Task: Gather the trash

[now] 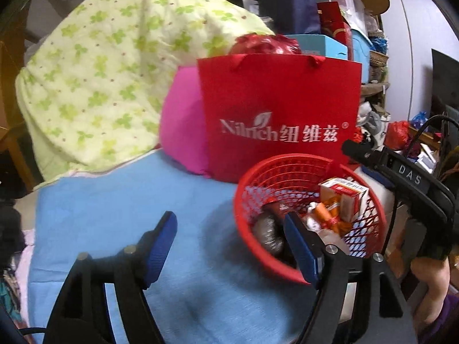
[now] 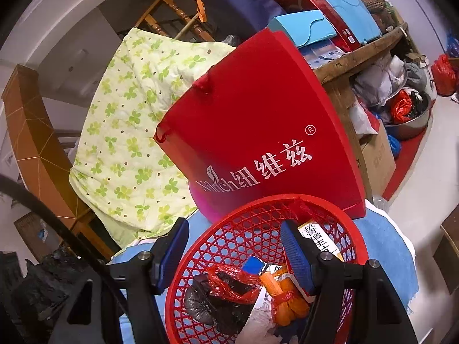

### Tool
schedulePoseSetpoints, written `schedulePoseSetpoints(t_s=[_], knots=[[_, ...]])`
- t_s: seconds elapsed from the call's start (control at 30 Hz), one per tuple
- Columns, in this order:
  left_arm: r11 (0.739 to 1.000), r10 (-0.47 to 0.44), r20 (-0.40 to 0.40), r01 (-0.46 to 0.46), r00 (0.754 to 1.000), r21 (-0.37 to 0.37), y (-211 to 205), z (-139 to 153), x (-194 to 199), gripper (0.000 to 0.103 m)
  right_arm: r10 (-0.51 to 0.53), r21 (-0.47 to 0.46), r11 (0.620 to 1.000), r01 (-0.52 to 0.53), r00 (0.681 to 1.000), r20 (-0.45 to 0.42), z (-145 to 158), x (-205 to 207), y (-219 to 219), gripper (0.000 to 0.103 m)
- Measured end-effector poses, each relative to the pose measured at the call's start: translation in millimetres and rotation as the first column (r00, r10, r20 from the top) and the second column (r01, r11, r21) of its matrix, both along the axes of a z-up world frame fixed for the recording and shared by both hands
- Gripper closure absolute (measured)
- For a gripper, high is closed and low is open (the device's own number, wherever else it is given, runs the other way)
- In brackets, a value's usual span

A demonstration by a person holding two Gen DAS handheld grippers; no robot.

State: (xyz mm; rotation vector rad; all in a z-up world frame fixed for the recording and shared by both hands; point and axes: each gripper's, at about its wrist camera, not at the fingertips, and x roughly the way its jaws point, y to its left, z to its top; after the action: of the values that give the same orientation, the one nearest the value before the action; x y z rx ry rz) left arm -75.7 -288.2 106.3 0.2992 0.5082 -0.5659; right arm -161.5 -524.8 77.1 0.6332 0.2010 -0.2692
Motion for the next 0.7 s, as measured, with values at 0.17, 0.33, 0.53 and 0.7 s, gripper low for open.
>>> schedulePoseSetpoints(t_s=[0.17, 0.33, 0.53, 0.7], knots=[[0.999, 0.048, 0.001, -0.048, 0.999, -0.013, 23, 7, -1, 0.021, -0.044, -0.163, 0.985, 0.05, 0.998, 0.042, 15, -8, 25, 0.033], [0.996, 0.09, -0.015, -0.09, 0.996, -0.021, 41, 14, -2, 0.02, -0.045, -0.269, 0.962, 0.05, 0.999, 0.027, 20, -6, 48, 0.033], [0.992, 0.125, 0.002, -0.125, 0.992, -0.016, 60, 26, -10, 0.02, -0.044, -0.315, 0.949, 0.033, 0.999, -0.03, 18, -17, 71, 0.032], [0.99, 0.139, 0.018, -0.138, 0.99, -0.029, 75, 34, -20, 0.017, 0.005, -0.324, 0.945, -0.048, 0.991, -0.131, 15, -40, 98, 0.031]])
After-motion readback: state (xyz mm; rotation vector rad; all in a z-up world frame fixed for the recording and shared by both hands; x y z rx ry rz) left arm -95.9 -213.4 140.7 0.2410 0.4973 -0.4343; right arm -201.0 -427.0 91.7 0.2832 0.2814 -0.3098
